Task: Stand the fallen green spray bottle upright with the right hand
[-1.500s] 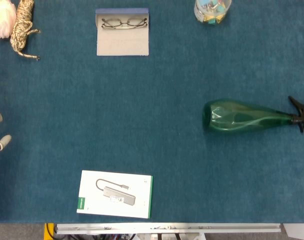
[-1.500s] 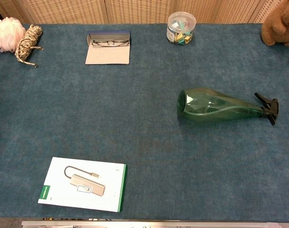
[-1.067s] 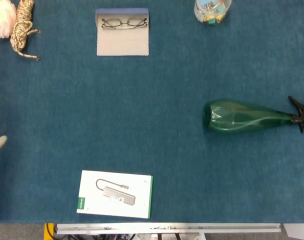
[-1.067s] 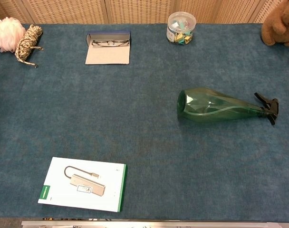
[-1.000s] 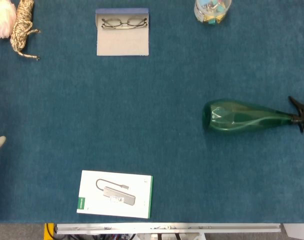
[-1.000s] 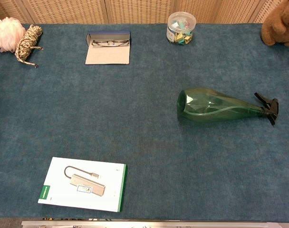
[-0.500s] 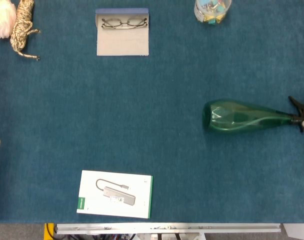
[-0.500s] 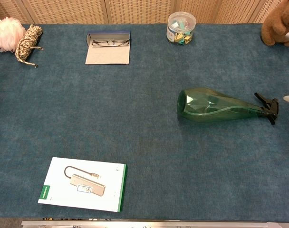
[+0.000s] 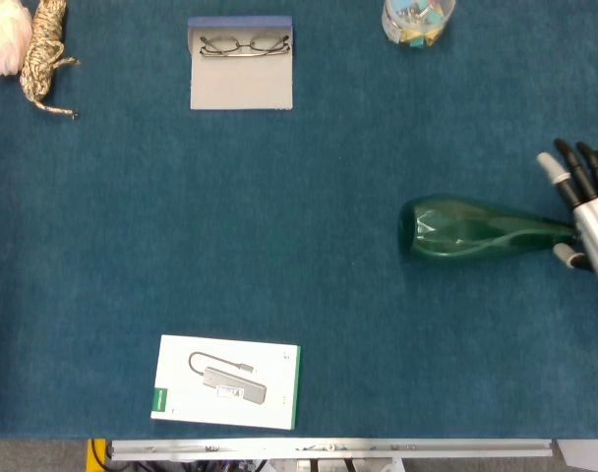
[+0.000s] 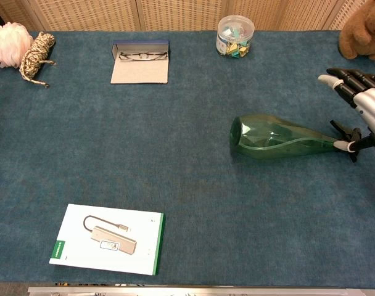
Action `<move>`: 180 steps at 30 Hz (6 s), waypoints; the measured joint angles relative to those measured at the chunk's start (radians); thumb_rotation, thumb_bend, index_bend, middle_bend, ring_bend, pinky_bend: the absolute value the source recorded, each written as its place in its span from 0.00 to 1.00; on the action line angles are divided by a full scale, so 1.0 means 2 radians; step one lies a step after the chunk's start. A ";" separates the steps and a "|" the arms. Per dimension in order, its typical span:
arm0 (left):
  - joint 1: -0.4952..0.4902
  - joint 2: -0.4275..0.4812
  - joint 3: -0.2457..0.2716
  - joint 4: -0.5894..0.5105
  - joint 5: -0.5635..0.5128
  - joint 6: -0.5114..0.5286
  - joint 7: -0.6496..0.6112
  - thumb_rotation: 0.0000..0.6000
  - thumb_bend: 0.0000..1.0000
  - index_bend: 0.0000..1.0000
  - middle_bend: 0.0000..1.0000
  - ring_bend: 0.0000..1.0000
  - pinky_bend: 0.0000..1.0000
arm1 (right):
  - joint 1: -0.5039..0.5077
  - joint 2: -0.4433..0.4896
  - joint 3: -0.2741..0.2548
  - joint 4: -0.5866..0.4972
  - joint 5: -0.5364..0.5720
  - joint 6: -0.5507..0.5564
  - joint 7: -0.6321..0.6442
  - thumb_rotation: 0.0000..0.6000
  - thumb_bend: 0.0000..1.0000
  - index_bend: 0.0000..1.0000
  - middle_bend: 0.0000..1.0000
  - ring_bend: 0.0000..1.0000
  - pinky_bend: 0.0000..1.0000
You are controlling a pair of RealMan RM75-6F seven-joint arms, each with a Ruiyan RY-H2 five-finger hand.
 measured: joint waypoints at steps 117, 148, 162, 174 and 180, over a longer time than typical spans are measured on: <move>0.016 0.020 -0.001 -0.012 0.015 0.021 -0.027 1.00 0.00 0.53 0.39 0.23 0.29 | 0.292 0.128 0.040 -0.204 0.339 -0.438 0.092 1.00 1.00 0.16 0.33 0.21 0.28; 0.016 0.015 -0.001 -0.012 0.014 0.018 -0.012 1.00 0.00 0.53 0.39 0.23 0.29 | 0.232 0.273 -0.038 -0.322 0.173 -0.478 0.150 1.00 1.00 0.17 0.37 0.25 0.33; 0.016 0.013 0.000 -0.012 0.012 0.015 -0.006 1.00 0.00 0.53 0.39 0.23 0.29 | 0.195 0.303 -0.058 -0.315 0.130 -0.449 0.197 1.00 1.00 0.17 0.38 0.25 0.33; 0.016 0.012 -0.001 -0.012 0.011 0.014 -0.002 1.00 0.00 0.53 0.39 0.23 0.29 | 0.177 0.316 -0.072 -0.299 0.115 -0.443 0.231 1.00 1.00 0.17 0.38 0.25 0.33; 0.015 0.011 0.000 -0.012 0.010 0.012 0.001 1.00 0.00 0.53 0.39 0.23 0.29 | 0.165 0.324 -0.077 -0.290 0.107 -0.428 0.245 1.00 1.00 0.17 0.38 0.25 0.33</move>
